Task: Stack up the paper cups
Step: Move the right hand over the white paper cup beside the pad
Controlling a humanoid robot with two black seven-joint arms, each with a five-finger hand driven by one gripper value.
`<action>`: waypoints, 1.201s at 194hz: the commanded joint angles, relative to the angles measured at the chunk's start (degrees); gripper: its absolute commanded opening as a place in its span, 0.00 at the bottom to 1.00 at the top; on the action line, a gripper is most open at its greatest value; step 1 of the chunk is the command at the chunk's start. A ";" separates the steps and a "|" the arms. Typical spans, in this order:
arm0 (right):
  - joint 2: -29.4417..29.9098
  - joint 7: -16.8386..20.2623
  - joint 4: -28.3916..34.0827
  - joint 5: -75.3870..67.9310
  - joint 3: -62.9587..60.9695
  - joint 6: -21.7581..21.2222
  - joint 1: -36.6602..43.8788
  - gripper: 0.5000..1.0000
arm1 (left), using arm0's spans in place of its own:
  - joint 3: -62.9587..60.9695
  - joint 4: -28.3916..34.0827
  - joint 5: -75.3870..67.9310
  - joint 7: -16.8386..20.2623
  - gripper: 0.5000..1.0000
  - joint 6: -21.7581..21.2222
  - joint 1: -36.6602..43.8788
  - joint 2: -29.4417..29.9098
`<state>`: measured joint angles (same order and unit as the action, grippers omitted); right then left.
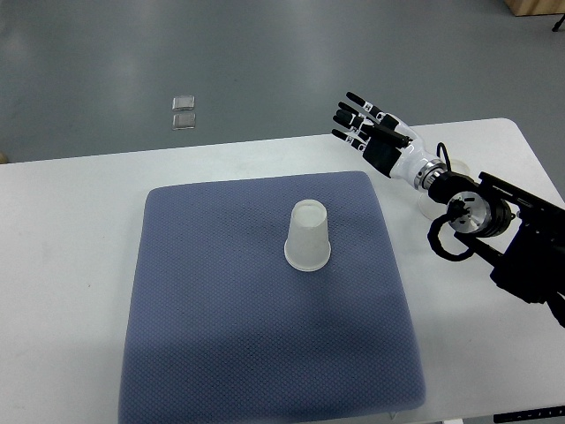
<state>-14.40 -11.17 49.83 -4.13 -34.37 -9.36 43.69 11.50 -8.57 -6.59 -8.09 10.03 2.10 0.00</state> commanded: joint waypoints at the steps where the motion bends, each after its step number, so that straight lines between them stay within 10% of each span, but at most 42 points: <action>1: 0.07 0.00 0.00 0.00 0.00 -0.05 -0.10 0.85 | -0.08 -0.05 0.00 0.00 1.00 -0.01 0.01 0.00; 112: -7.66 2.47 2.02 14.68 11.52 -0.84 7.02 0.85 | 0.01 -0.49 0.00 0.18 1.00 -0.01 0.01 0.00; 166: -18.38 2.55 4.75 15.29 52.98 -7.69 38.38 0.85 | -0.17 -0.93 0.00 0.18 1.00 0.08 0.01 0.00; 233: -8.80 3.08 14.94 26.54 91.59 -14.37 71.97 0.85 | -0.17 -0.93 -0.09 0.18 1.00 0.08 0.01 0.00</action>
<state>-27.53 -8.52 61.70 18.78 48.18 -22.58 108.03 11.34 -9.55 -6.69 -7.92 10.12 2.11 0.00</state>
